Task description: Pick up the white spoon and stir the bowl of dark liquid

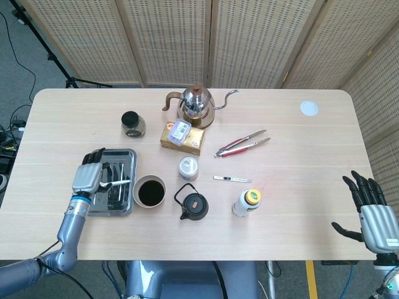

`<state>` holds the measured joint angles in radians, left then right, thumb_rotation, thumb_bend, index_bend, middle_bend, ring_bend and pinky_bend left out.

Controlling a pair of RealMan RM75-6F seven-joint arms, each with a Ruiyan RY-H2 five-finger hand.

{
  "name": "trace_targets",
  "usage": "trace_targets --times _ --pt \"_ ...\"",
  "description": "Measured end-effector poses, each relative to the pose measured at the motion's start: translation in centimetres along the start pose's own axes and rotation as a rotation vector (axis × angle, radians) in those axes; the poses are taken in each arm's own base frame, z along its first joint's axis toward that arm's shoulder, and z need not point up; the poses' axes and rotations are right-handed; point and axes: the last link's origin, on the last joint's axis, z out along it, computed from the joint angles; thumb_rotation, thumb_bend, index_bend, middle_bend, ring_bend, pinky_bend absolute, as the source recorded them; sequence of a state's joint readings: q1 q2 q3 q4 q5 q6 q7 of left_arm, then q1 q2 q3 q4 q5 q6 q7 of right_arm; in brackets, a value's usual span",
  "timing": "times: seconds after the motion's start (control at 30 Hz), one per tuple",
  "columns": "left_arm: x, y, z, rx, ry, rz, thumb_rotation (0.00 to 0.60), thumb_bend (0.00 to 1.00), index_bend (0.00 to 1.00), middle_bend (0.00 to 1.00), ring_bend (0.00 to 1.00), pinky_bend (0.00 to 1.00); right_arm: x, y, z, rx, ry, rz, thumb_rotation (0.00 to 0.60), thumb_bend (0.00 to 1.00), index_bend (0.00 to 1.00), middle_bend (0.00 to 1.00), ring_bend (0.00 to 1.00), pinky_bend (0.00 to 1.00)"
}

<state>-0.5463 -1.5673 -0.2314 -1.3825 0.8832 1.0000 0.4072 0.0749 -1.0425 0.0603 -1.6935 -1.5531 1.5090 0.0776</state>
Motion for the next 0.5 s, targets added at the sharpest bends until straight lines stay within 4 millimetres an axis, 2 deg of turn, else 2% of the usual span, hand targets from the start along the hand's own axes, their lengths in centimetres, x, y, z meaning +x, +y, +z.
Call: trace_targets --times 0.17,0.5 --pt "-0.4 0.3 0.4 0.007 -0.017 0.009 0.600 0.38 0.54 0.00 0.00 0.00 0.0 0.0 0.0 0.000 -0.005 0.002 0.600 0.00 0.00 0.00 0.00 0.00" --pt "-1.1 0.9 1.1 0.010 -0.046 0.007 0.600 0.36 0.54 0.00 0.00 0.00 0.0 0.0 0.1 -0.003 -0.008 0.009 0.600 0.00 0.00 0.00 0.00 0.00"
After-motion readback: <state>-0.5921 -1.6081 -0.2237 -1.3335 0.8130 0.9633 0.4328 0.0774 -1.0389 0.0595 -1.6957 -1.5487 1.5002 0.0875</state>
